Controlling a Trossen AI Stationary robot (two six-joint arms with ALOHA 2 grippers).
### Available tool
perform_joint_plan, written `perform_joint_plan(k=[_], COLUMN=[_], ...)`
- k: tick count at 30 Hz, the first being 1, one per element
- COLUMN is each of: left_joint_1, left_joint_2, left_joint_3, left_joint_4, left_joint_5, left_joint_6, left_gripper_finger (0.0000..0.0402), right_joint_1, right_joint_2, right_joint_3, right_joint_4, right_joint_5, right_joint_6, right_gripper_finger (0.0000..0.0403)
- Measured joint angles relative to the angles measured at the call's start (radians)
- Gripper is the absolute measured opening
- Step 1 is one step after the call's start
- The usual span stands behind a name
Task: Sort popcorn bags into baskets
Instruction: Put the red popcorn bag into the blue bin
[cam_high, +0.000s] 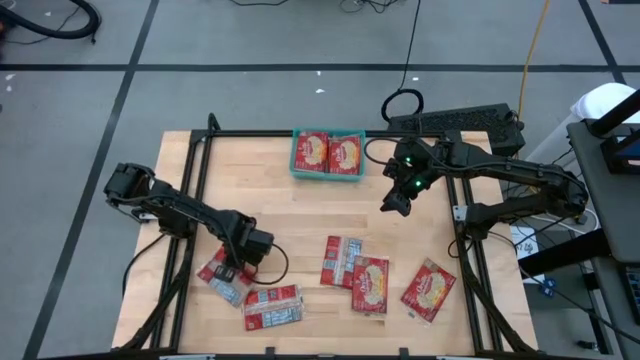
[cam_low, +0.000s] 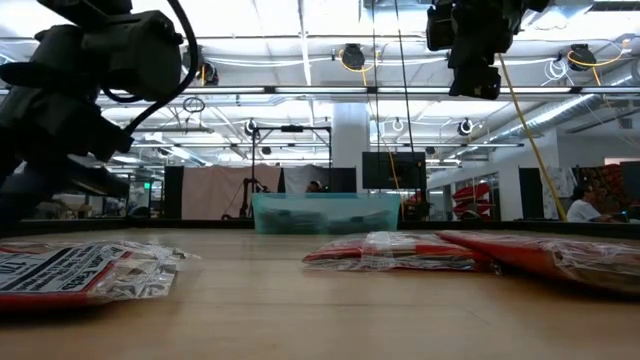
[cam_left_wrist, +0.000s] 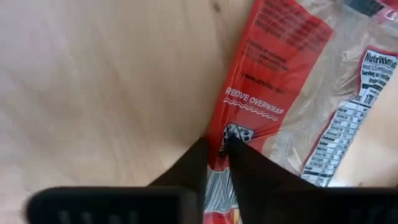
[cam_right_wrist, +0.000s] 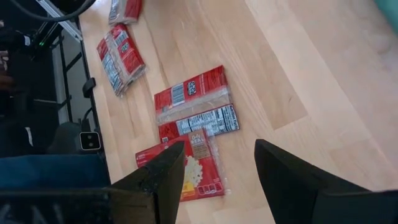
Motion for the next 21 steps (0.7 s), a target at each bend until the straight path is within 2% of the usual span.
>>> perform_joint_plan(k=[2,4,13,21], left_joint_1=[0.0,0.009,0.056,0.136], left_joint_2=[-0.001,0.0,-0.005,-0.005], left_joint_3=[0.001,0.01,0.118,0.216], left_joint_4=[0.0,-0.003,0.007,0.007], left_joint_5=[0.002,-0.007,-0.145,-0.262], left_joint_6=[-0.003,-0.004,-0.014,-0.068], left_gripper_finger=[0.0023,0.0008,0.0002,0.0001], right_joint_1=[-0.001,-0.001,-0.001,-0.001], right_joint_2=[0.0,0.0,0.0,0.0], right_joint_3=[0.0,0.0,0.0,0.0], right_joint_4=[0.001,0.001,0.027,0.145], right_joint_5=[0.001,0.001,0.051,0.069], right_joint_6=[-0.003,-0.003,-0.004,0.065], right_gripper_finger=[0.0187,0.0187,0.0187,0.0187])
